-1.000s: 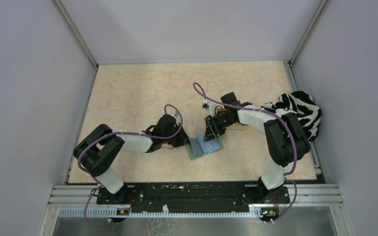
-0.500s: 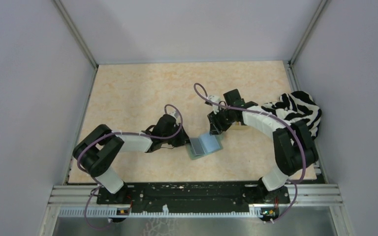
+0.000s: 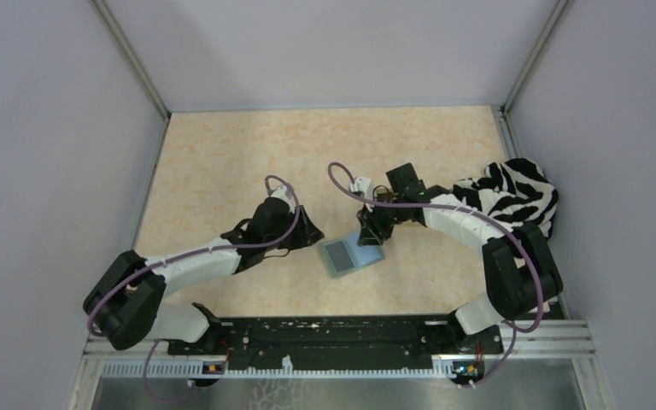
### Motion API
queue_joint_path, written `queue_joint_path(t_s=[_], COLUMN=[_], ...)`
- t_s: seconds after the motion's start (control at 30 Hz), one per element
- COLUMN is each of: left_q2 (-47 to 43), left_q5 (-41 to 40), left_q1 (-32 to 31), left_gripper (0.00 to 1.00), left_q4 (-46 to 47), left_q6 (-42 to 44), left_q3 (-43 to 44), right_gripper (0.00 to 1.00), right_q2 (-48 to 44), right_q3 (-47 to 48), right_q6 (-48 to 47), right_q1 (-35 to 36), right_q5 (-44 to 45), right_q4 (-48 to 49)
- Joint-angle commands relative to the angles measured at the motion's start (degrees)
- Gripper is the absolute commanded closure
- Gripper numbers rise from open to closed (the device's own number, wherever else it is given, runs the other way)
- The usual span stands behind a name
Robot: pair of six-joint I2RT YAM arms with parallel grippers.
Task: Put the credit cards into the card holder
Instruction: Insert the credit card into the card holder.
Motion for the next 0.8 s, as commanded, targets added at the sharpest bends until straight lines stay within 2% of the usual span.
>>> queue_joint_path(t_s=[0.0, 0.17, 0.3, 0.43, 0.53, 0.6, 0.7, 0.77], left_q2=[-5.07, -9.0, -8.99, -6.83, -5.98, -7.45, -12.05, -15.88], left_q5=[0.56, 12.36, 18.51, 22.63, 25.64, 26.18, 23.81, 20.9], left_q1=[0.18, 0.17, 0.2, 0.16, 0.24, 0.23, 0.46, 0.58], left_gripper=[0.5, 0.5, 0.53, 0.55, 0.55, 0.55, 0.55, 0.52], left_q4=[-1.57, 9.25, 20.09, 33.12, 37.42, 37.86, 35.2, 31.68], left_q6=[4.89, 6.05, 1.76, -2.56, -3.01, -1.95, 1.12, 4.22], left_q3=[-2.23, -7.36, -12.55, -17.56, -18.32, -18.33, -18.14, -17.67], right_gripper=[0.67, 0.88, 0.91, 0.9, 0.86, 0.84, 0.81, 0.73], right_q2=[1.07, 8.84, 15.03, 13.08, 10.25, 7.11, 0.0, -4.19], right_q3=[-0.2, 2.63, 5.93, 6.8, 9.9, 10.95, 9.52, 8.05], right_q6=[-2.66, 3.23, 5.21, 3.97, -1.7, -4.15, -3.77, -1.74], right_q1=[5.1, 9.25, 10.2, 10.17, 8.56, 5.39, -1.9, -7.51], right_q5=[-3.17, -4.26, -3.25, -2.56, -5.18, -7.17, -8.02, -7.88], right_q4=[2.69, 3.73, 0.06, -1.41, -7.64, -10.02, -8.62, -5.82])
